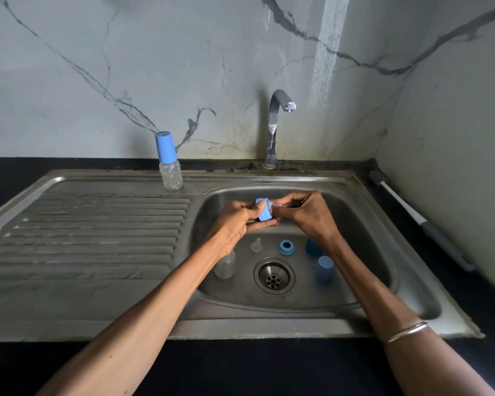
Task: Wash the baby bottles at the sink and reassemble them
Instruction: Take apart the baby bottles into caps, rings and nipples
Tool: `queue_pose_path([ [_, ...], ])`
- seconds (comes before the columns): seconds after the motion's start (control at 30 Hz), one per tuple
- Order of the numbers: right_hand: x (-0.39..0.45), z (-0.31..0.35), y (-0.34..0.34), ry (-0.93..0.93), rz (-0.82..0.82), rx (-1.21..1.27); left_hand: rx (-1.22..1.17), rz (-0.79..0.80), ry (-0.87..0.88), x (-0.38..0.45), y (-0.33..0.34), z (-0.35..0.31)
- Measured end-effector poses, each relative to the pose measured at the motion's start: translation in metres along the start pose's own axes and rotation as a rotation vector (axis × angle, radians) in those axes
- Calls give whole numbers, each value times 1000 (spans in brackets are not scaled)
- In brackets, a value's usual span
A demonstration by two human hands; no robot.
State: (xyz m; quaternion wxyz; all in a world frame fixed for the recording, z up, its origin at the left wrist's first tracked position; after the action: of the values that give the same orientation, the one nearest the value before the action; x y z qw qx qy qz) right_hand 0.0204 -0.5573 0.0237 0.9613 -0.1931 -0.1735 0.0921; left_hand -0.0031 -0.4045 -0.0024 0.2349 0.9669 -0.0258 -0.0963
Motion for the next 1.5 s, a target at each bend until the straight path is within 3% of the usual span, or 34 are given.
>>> queue_pose_path([
  [0.37, 6, 2, -5, 35, 105, -87, -39, -20, -14, 1, -5, -4],
  [0.53, 7, 0, -2, 75, 88, 57, 28, 9, 73, 7, -7, -4],
  [0.83, 0, -4, 3, 134, 101, 270, 293, -3, 277, 5, -3, -10],
  [1.07, -2, -8, 3, 141, -22, 104, 571, 1, 396, 6, -1, -9],
  [1.2, -2, -4, 0, 99, -110, 89, 424, -21, 368, 9, 1, -7],
  [1.37, 0, 1, -3, 53, 2, 146, 318, -52, 321, 13, -4, -5],
  [1.5, 1, -2, -4, 72, -66, 122, 203, -104, 322, 8, -2, -5],
])
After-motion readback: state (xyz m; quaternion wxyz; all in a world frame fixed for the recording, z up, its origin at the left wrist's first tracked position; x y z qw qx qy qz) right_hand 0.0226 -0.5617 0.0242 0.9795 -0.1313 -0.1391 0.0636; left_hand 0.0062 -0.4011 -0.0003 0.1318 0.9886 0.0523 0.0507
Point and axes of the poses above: each hand's wrist, its own x-axis towards the middle knuckle, its own y-axis out of the palm, z = x × y, the point moved 6 cm from there along x, towards the middle knuckle, and after that the axes turned 4 degrees about -x, right-handed, at the moved point
